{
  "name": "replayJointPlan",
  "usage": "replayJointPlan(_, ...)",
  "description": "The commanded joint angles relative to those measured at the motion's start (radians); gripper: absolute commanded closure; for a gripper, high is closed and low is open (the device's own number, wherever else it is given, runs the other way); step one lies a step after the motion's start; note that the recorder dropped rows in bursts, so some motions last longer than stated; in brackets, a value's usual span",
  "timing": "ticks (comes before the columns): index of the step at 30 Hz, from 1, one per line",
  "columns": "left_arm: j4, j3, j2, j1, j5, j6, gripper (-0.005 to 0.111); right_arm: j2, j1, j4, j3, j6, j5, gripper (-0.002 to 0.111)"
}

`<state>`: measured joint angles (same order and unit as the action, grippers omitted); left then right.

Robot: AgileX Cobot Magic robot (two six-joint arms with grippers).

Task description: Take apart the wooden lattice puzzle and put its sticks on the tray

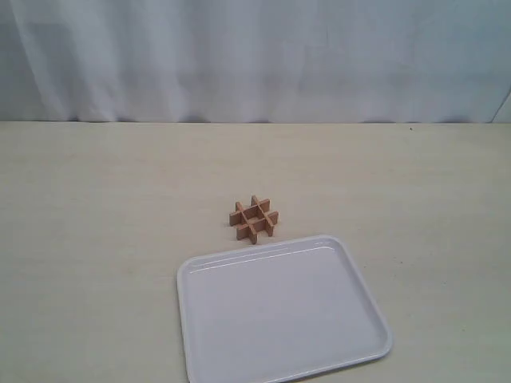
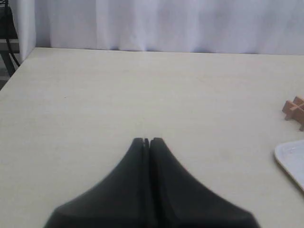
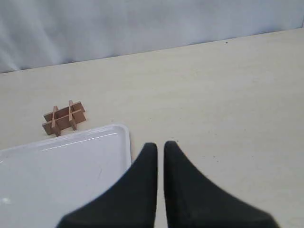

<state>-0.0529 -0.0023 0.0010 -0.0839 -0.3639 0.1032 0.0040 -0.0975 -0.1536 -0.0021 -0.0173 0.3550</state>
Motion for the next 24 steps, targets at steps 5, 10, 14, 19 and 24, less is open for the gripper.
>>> replayJointPlan(5,-0.006,0.002,-0.001,0.001,0.007,-0.001,0.107,-0.004,-0.004,0.005,0.002,0.006,-0.279,0.104)
replayJointPlan(10,-0.006,0.002,-0.001,0.001,0.007,-0.001,0.107,-0.004,-0.004,0.005,0.002,0.006,-0.53,0.104)
replayJointPlan(14,-0.006,0.002,-0.001,0.001,0.007,-0.001,0.107,-0.004,-0.004,0.005,0.002,-0.057,-0.744,0.104)
replayJointPlan(19,-0.006,0.002,-0.001,0.001,0.007,-0.001,0.107,-0.004,-0.004,0.046,0.002,-0.689,-0.911,0.104)
replayJointPlan(24,-0.006,0.002,-0.001,0.001,0.007,-0.001,0.107,-0.004,-0.004,0.593,0.002,-1.068,-0.835,0.104)
